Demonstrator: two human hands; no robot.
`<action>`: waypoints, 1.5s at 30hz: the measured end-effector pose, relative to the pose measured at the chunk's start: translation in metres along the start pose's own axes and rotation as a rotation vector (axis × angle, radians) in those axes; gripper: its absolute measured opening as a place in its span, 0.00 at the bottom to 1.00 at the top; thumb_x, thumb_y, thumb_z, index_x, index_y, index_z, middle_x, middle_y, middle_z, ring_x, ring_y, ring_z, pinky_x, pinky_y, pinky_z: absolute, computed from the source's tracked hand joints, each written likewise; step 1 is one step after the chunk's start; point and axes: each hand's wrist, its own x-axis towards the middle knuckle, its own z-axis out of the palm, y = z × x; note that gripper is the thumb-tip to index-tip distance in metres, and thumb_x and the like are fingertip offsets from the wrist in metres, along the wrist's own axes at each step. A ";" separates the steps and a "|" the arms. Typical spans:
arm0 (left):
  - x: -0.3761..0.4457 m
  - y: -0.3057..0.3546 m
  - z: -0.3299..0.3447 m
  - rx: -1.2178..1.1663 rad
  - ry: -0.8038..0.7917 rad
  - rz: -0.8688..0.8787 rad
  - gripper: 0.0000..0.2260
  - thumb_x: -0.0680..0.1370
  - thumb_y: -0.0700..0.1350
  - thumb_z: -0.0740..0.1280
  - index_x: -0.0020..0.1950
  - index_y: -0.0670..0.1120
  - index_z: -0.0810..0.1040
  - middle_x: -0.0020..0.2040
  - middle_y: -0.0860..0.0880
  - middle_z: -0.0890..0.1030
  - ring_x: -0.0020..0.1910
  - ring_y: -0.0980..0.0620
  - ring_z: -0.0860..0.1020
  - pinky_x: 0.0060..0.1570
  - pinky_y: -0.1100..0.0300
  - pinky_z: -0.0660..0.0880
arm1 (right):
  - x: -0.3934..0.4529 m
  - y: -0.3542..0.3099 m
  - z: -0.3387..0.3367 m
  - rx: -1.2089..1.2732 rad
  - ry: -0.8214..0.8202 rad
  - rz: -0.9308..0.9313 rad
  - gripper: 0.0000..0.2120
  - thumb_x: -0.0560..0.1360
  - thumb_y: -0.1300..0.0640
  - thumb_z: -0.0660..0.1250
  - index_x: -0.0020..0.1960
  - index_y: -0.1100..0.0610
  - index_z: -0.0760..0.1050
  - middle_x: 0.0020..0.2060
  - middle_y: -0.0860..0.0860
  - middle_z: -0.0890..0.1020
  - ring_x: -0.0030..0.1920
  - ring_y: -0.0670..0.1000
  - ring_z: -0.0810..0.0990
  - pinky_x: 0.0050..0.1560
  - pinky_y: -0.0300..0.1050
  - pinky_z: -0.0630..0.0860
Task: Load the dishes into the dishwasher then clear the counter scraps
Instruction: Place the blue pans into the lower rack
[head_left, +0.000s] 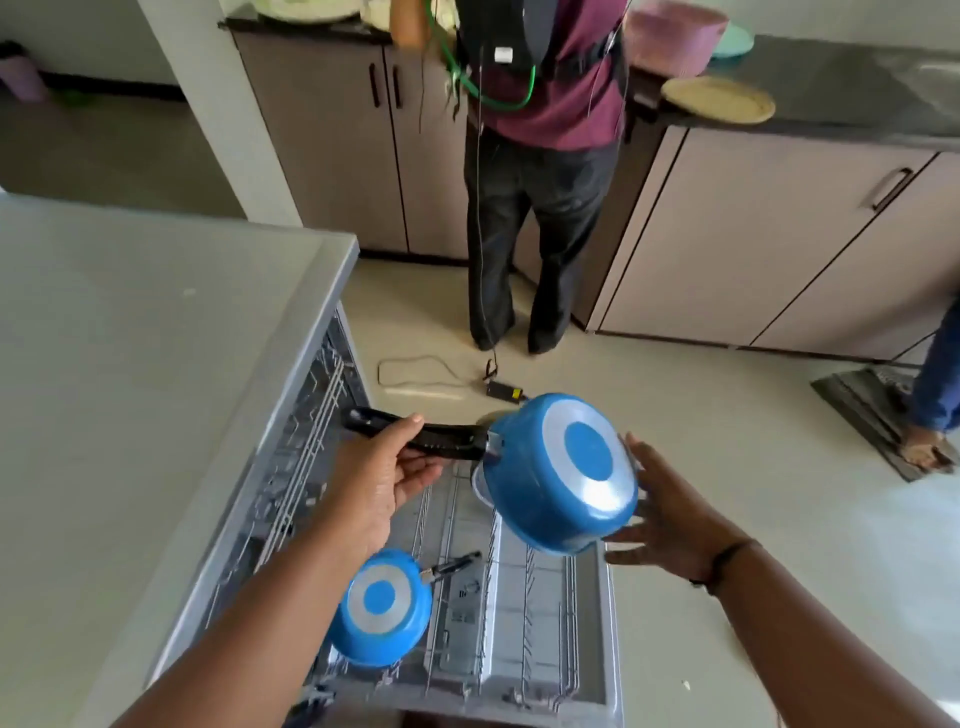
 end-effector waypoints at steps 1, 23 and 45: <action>0.006 -0.013 -0.002 -0.022 0.002 -0.049 0.04 0.76 0.43 0.68 0.46 0.41 0.78 0.34 0.45 0.83 0.32 0.52 0.82 0.31 0.62 0.80 | 0.016 0.010 -0.006 0.121 -0.106 0.045 0.34 0.67 0.26 0.61 0.63 0.48 0.76 0.57 0.55 0.80 0.53 0.61 0.79 0.56 0.63 0.74; 0.131 -0.393 -0.134 -0.193 0.622 -0.824 0.05 0.80 0.43 0.63 0.47 0.43 0.73 0.45 0.43 0.76 0.42 0.48 0.79 0.37 0.53 0.77 | 0.276 0.246 -0.056 -0.400 -0.047 0.423 0.19 0.68 0.38 0.71 0.52 0.50 0.79 0.46 0.50 0.83 0.44 0.51 0.81 0.47 0.47 0.80; 0.152 -0.431 -0.174 -0.061 0.407 -1.043 0.12 0.79 0.49 0.64 0.49 0.40 0.74 0.45 0.42 0.81 0.45 0.39 0.81 0.37 0.46 0.78 | 0.334 0.241 -0.033 -0.282 -0.111 0.641 0.21 0.71 0.64 0.71 0.63 0.62 0.75 0.56 0.56 0.79 0.54 0.55 0.80 0.45 0.49 0.81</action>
